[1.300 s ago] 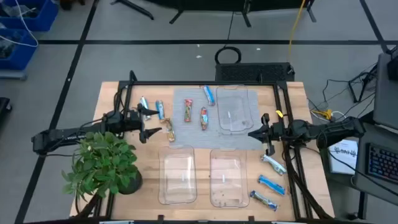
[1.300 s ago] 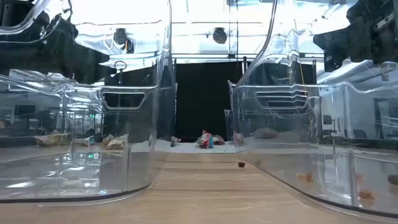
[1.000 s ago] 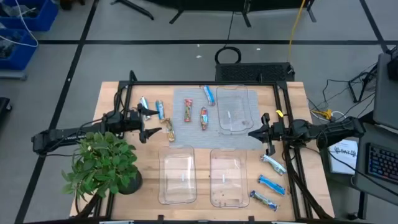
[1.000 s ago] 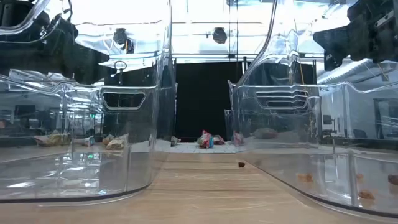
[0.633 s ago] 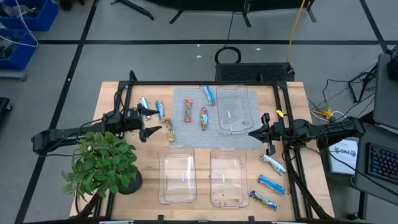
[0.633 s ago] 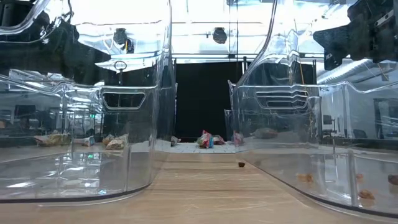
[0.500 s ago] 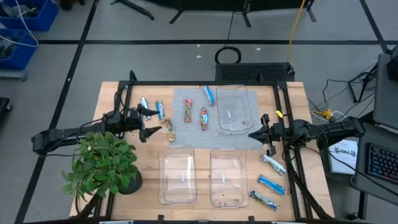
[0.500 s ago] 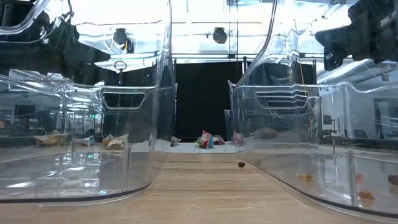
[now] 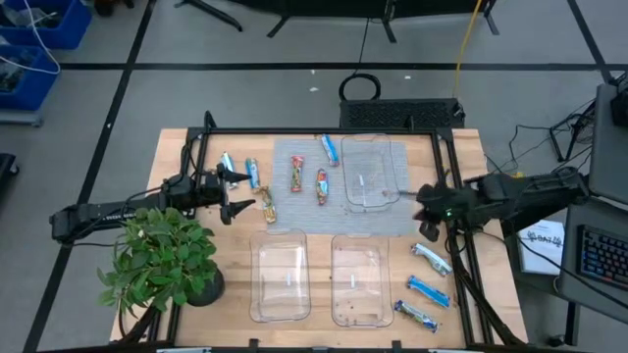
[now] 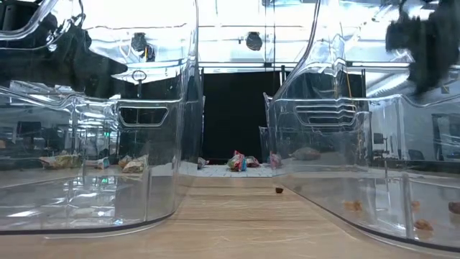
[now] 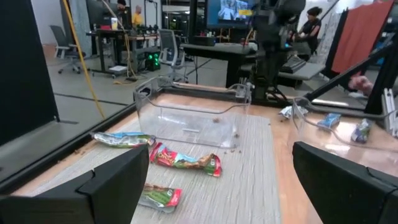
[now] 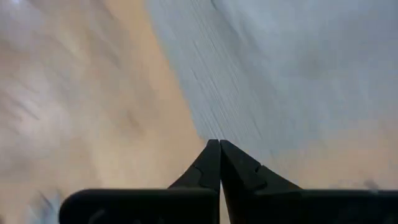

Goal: Pick and place Granola Bars by type
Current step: Put the top blue granola bar into the bottom right transparent bin

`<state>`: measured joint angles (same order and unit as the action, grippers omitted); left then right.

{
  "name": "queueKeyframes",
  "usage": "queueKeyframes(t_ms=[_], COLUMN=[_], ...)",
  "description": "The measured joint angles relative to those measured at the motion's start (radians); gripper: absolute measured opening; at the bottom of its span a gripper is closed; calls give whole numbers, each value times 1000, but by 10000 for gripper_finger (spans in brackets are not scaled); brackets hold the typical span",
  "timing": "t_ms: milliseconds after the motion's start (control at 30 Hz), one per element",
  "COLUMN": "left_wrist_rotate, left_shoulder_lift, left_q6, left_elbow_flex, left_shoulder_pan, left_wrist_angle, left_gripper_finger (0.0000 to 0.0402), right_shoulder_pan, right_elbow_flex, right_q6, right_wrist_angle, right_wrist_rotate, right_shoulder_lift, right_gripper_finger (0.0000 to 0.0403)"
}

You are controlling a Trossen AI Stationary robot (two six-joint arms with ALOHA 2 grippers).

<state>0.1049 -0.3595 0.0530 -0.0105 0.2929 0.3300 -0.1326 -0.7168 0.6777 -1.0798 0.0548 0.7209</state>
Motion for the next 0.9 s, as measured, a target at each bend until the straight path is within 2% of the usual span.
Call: queueKeyframes(t_ms=[167, 267, 533, 667, 900], left_wrist_rotate=[-1, -1, -1, -1, -1], left_shoulder_lift=[0, 0, 0, 0, 0], left_q6=[-30, -29, -31, -31, -67], left_elbow_flex=[0, 0, 0, 0, 0], left_shoulder_pan=[0, 0, 0, 0, 0], left_wrist_angle=[-25, -46, -125, -130, -130], left_gripper_finger=[397, 397, 397, 397, 397], right_shoulder_pan=[-22, -77, -219, -260, -270], right_elbow_flex=[-12, -7, -2, 61, 190], right_q6=[140, 204, 369, 437, 515], right_wrist_angle=[-70, -72, 35, 153, 183], right_wrist_rotate=[-246, -323, -314, -318, -321], right_shoulder_lift=[163, 226, 265, 265, 265], right_gripper_finger=[0, 0, 10, 54, 147])
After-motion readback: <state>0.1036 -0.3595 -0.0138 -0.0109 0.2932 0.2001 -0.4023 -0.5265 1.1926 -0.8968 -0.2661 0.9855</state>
